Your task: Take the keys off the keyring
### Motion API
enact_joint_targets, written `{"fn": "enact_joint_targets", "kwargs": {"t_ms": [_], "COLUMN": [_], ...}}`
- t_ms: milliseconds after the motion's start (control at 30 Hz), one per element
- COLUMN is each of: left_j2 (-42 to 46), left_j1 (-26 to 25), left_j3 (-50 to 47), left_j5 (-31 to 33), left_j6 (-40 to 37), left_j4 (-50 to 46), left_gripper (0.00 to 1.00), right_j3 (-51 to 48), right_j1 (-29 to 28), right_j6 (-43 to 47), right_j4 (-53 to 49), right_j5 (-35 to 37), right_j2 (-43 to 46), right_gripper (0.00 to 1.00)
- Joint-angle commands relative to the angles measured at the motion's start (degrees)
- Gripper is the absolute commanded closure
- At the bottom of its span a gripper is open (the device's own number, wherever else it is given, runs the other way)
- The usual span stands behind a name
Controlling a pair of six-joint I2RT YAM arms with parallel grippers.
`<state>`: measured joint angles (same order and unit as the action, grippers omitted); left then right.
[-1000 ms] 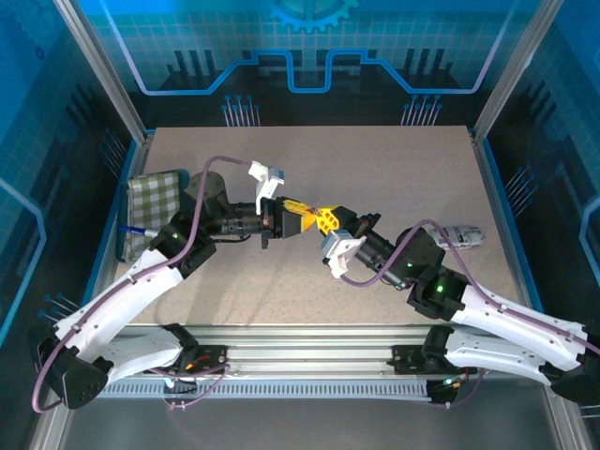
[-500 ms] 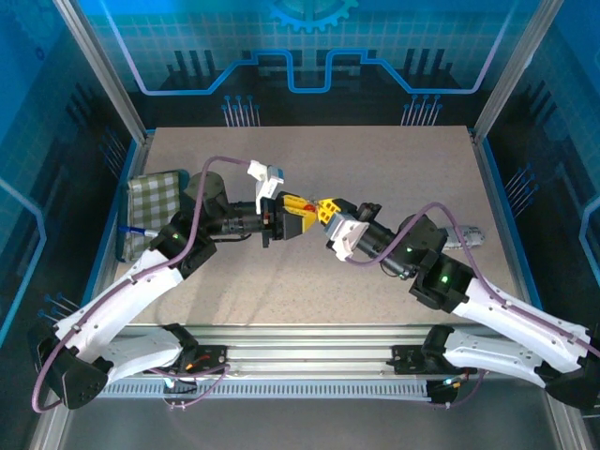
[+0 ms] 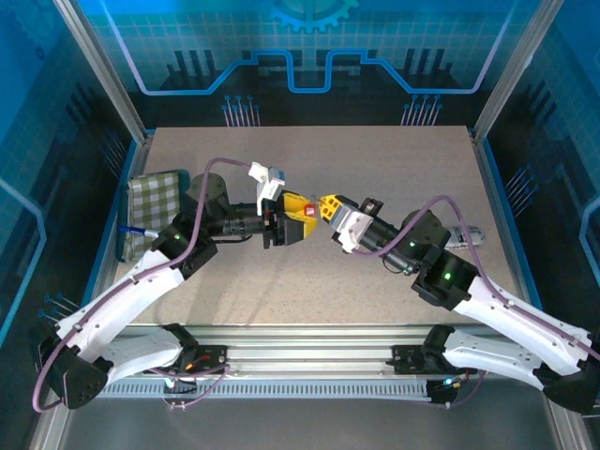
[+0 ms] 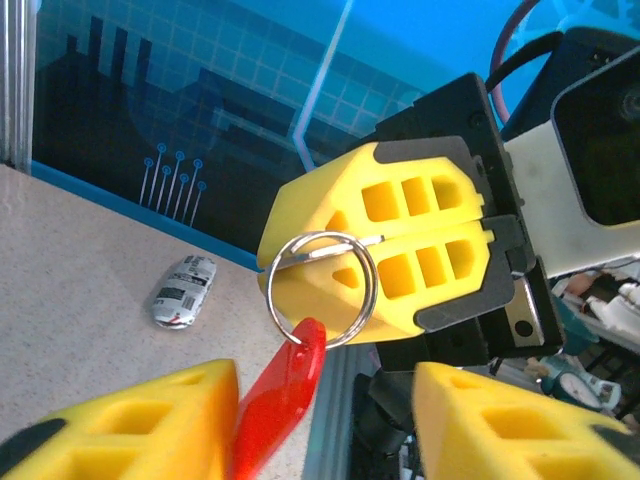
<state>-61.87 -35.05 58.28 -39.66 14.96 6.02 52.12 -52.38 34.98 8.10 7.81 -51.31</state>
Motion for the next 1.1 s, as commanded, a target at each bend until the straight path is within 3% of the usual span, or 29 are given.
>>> {"fn": "enact_joint_targets", "kwargs": {"t_ms": [0,67,267,467,567,733,867,1067], "left_j2": [0.51,0.94,3.56,4.85,3.52,-2.79,-8.06,-11.5], "left_j1": [-0.12,-0.14,0.05,2.87,5.41,8.1,8.5,8.59], "left_j3": [-0.19,-0.31,-1.13,0.0,1.81,9.13,15.76,17.87], "left_j5": [0.79,1.62,5.11,9.37,7.44,-2.37,-10.87,-17.88], "left_j6": [-0.5,-0.73,-2.46,-2.67,-0.36,3.32,6.17,10.37], "left_j4": [0.61,-0.29,-2.91,-5.18,-3.63,-3.81,-6.18,-4.21], "left_gripper": [0.39,0.29,0.18,0.17,0.27,0.55,0.59,0.62], "right_j3": [0.27,0.35,0.31,-0.52,-1.17,-1.4,-1.24,-0.78], "right_j1": [0.83,1.15,3.06,5.83,9.16,12.11,12.4,13.49], "right_j6": [-1.56,-1.67,-2.24,-4.41,-7.97,-11.07,-11.51,-12.82], "right_j4": [1.05,0.69,-0.89,-2.65,-2.36,0.24,0.6,1.86], "right_j5": [-0.85,-1.28,-2.39,-7.04,-13.91,-21.25,-23.74,-23.71], "right_j2": [1.47,1.89,2.86,3.97,3.96,2.32,1.66,1.26], "right_gripper": [1.0,1.0,1.0,1.0,1.0,1.0,1.0,1.0]}}
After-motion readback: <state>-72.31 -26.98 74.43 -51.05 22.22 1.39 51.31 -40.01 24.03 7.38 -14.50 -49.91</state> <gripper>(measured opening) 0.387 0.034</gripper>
